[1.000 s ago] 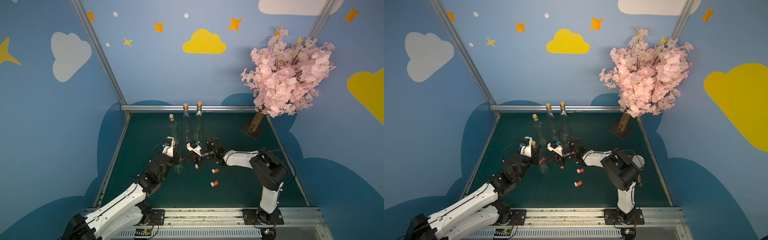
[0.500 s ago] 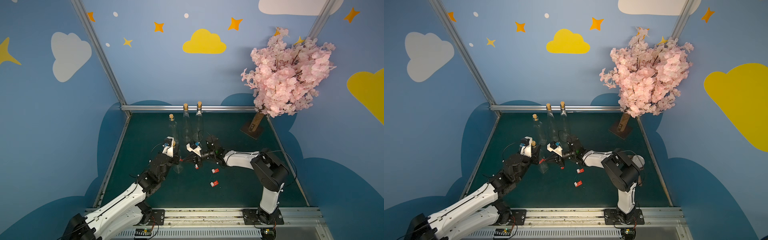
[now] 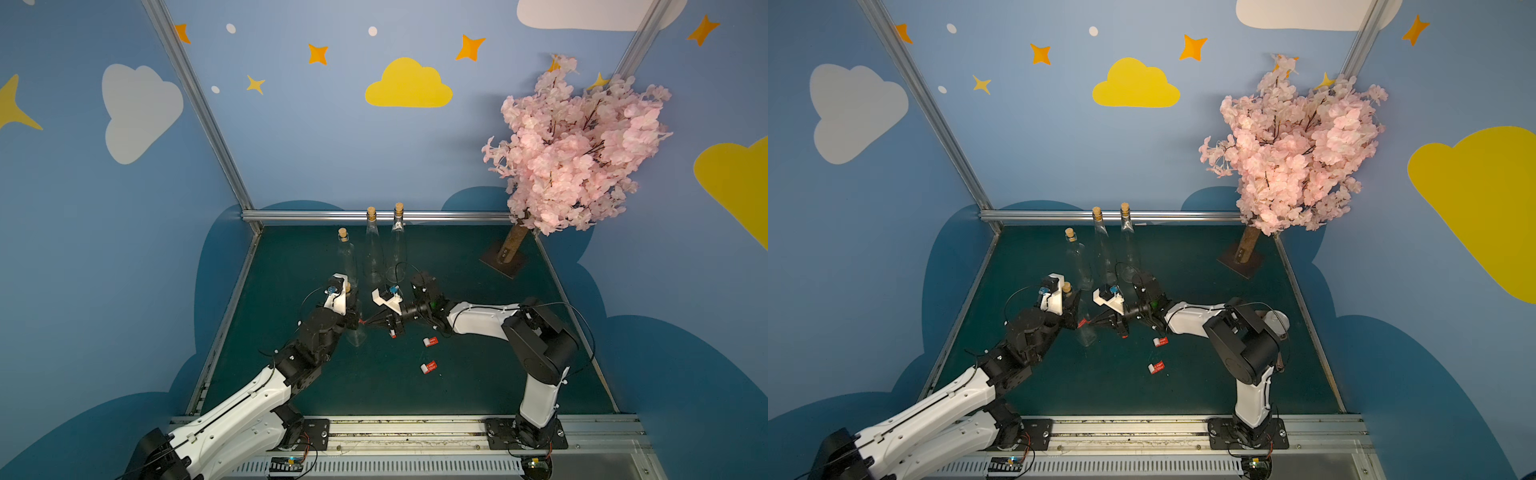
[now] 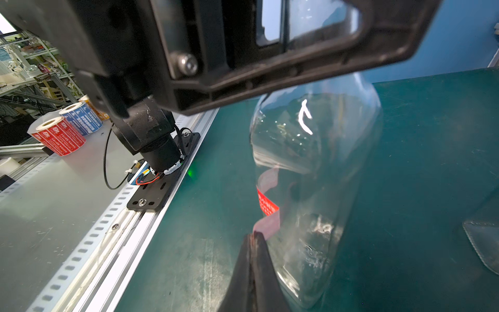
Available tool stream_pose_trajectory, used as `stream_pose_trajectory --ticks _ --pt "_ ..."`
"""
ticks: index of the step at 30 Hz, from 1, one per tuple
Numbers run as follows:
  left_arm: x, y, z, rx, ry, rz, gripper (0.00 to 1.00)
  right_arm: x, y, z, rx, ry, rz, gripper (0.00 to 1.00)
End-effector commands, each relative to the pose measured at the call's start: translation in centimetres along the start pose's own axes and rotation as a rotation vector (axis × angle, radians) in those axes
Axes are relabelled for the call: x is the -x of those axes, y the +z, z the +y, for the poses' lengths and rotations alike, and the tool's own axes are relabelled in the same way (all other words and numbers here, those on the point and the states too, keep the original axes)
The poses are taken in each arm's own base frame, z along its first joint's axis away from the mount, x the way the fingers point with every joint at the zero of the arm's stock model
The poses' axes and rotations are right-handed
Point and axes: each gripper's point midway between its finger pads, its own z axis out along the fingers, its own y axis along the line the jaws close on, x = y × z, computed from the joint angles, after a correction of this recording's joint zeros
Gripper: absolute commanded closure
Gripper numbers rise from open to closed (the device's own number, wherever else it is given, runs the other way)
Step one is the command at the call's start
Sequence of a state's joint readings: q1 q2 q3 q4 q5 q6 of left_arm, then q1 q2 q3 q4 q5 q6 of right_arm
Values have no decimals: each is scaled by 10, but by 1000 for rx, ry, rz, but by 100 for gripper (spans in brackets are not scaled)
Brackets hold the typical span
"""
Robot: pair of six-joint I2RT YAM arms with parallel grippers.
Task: Remove the label from the bottle
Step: Tear open the label from the bottle.
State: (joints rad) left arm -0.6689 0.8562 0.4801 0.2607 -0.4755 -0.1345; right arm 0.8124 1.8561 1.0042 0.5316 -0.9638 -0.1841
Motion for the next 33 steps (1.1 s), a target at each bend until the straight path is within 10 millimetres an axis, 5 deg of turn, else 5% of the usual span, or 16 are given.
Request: stream_pose_trajectory --ticks 1,33 --pt "-12 0 6 28 11 30 97 7 -2 20 55 -13 -5 100" --pt "-13 2 5 26 26 35 97 14 0 34 90 -33 5 100"
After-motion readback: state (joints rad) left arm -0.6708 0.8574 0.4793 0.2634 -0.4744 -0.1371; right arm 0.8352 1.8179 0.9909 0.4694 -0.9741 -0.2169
